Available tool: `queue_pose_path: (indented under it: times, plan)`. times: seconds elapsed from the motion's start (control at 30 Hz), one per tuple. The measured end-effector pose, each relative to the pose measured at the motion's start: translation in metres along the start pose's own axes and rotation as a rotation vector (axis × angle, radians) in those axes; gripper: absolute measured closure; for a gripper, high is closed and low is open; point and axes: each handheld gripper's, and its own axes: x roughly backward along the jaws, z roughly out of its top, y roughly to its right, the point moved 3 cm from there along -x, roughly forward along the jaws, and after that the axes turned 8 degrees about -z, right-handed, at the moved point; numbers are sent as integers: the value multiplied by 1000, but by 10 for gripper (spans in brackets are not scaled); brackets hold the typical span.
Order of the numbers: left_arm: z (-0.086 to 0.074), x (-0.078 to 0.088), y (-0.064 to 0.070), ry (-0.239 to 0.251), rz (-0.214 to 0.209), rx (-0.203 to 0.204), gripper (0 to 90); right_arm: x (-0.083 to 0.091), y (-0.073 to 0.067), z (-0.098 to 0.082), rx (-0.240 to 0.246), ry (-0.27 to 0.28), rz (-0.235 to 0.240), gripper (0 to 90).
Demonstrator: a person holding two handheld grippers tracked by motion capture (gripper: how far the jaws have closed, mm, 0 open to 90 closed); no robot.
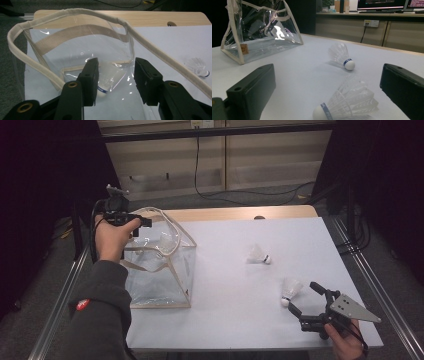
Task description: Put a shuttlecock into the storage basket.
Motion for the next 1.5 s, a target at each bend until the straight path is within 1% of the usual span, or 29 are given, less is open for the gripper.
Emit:
queue_pose_path:
  times: [0.03,0.07,0.1,0.13,0.23,0.3,0.4,0.47,0.5,0.57,0.6,0.7,0.73,0.77,0.83,0.9,0.97,1.13,1.2,1.3,1.37,1.43,1.47,1.5]
  plan:
    - [0,0,0,-8,-4,-4,531,0,0,0,0,0,-1,1]
    - [-1,1,1,-5,-11,-2,517,0,0,0,-1,-1,-2,1]
    - [-1,2,1,-1,-13,-3,510,0,0,0,-1,0,-2,1]
    - [-1,2,1,-8,-24,-14,510,1,0,0,-2,-1,-2,1]
    - [-2,4,5,-20,-42,-21,496,0,0,0,-5,-3,-1,1]
    - [-1,4,7,-12,-57,-19,479,0,0,0,1,-3,-2,0]
    - [-1,5,10,-20,-72,-17,468,1,0,0,1,-3,-2,0]
    - [-1,6,12,-19,-79,-25,452,1,0,0,2,-2,-3,1]
    - [-1,6,13,-12,-86,-22,446,1,-1,0,1,-2,-1,0]
    - [-1,7,15,-10,-105,-30,437,1,0,0,3,-4,-5,1]
    - [-1,6,17,-8,-106,-28,423,1,0,0,6,-6,-6,1]
    - [-1,8,19,-19,-122,-39,402,1,0,0,3,-5,-6,1]
    - [-1,8,19,-19,-130,-34,401,1,0,0,5,-4,-6,1]
    - [-1,9,19,-19,-133,-34,392,1,0,0,5,-3,-6,1]
    - [0,10,21,-5,-128,-29,349,1,0,0,6,-3,-6,1]
    - [0,12,22,-12,-133,-32,310,1,0,0,2,-5,-3,1]
    - [0,11,23,-17,-136,-33,298,1,1,1,-4,0,-9,1]
    - [1,11,30,-10,-147,-30,225,1,2,1,2,0,-6,1]
    - [2,11,33,-12,-161,-36,212,1,1,1,4,-2,-6,1]
    - [3,12,38,-4,-161,-44,190,1,1,1,2,-4,-4,1]
    - [4,13,42,-6,-177,-42,186,1,1,1,2,-3,-6,1]
    - [4,13,46,-5,-186,-51,184,1,1,1,2,-3,-5,1]
    - [4,14,48,-15,-195,-60,183,1,1,1,-2,-2,-7,1]
    - [4,14,50,-14,-197,-63,181,1,1,1,3,-3,-5,1]
